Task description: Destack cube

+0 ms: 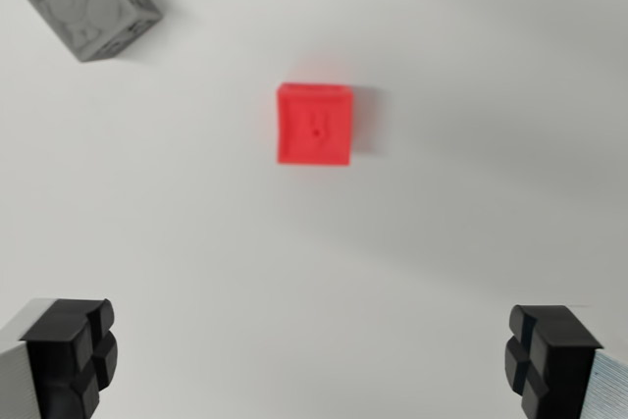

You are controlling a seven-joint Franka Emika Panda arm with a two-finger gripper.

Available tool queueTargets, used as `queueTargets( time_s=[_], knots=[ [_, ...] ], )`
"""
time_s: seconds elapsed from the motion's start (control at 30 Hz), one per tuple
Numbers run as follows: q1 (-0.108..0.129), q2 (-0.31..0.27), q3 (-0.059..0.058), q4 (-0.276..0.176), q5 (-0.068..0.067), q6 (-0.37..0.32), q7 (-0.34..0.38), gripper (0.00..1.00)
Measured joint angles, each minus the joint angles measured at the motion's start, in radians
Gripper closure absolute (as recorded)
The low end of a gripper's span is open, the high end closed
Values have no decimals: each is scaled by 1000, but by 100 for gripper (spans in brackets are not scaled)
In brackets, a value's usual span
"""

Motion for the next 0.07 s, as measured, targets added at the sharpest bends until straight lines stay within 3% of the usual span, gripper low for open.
queueTargets(
  time_s=[0.07],
  knots=[
    [0,0,0,0,0,0,0,0]
  ],
)
